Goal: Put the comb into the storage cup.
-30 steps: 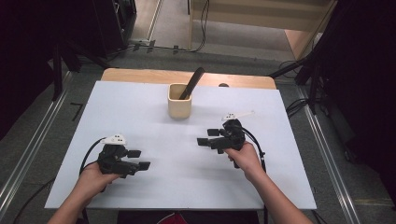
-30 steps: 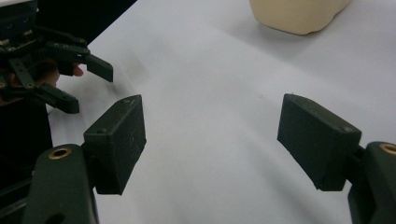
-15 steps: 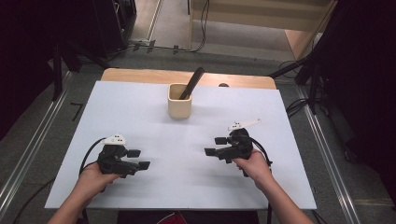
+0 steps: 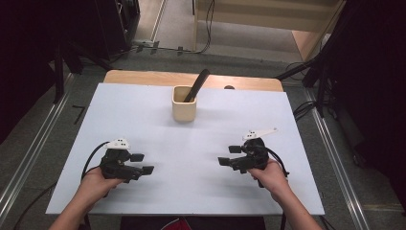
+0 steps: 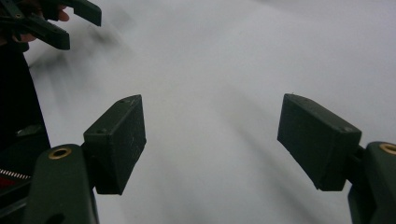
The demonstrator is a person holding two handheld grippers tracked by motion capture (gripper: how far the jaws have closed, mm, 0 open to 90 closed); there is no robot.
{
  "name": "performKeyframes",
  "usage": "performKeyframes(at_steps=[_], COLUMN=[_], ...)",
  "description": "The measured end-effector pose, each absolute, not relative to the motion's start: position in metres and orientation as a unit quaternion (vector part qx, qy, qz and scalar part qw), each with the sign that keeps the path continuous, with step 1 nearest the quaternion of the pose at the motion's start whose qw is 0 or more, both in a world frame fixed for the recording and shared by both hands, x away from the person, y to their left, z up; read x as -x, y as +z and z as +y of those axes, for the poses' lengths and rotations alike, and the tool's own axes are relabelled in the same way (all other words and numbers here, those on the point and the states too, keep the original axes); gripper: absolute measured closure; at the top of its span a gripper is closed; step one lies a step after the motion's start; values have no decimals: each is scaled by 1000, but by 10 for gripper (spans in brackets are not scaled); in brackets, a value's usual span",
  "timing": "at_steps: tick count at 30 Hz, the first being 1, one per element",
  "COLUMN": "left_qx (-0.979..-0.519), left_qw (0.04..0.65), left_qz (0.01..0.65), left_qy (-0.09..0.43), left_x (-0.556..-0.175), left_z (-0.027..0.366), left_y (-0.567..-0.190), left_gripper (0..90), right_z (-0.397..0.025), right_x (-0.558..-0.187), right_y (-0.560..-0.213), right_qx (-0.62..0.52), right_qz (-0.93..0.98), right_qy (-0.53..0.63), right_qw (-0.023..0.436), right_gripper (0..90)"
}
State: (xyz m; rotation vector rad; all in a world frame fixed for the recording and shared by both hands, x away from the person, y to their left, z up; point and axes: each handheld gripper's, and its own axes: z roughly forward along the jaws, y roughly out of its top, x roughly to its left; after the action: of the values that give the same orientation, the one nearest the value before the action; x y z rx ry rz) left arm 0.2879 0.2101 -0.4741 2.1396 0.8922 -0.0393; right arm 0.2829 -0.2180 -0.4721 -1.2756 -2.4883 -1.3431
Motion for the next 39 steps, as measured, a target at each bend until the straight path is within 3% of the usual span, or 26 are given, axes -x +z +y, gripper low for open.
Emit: performKeyframes(at_steps=[39], left_qx=[-851], left_qw=[393], left_qz=[348], left_qy=[-13], left_x=[-285], left_z=[212], left_y=[-475], left_gripper=[302], right_z=[-262], right_x=[-258], right_y=[-488], right_qx=[449], right_qz=[-790], right_qy=[-419], right_qw=[-4], right_gripper=[216])
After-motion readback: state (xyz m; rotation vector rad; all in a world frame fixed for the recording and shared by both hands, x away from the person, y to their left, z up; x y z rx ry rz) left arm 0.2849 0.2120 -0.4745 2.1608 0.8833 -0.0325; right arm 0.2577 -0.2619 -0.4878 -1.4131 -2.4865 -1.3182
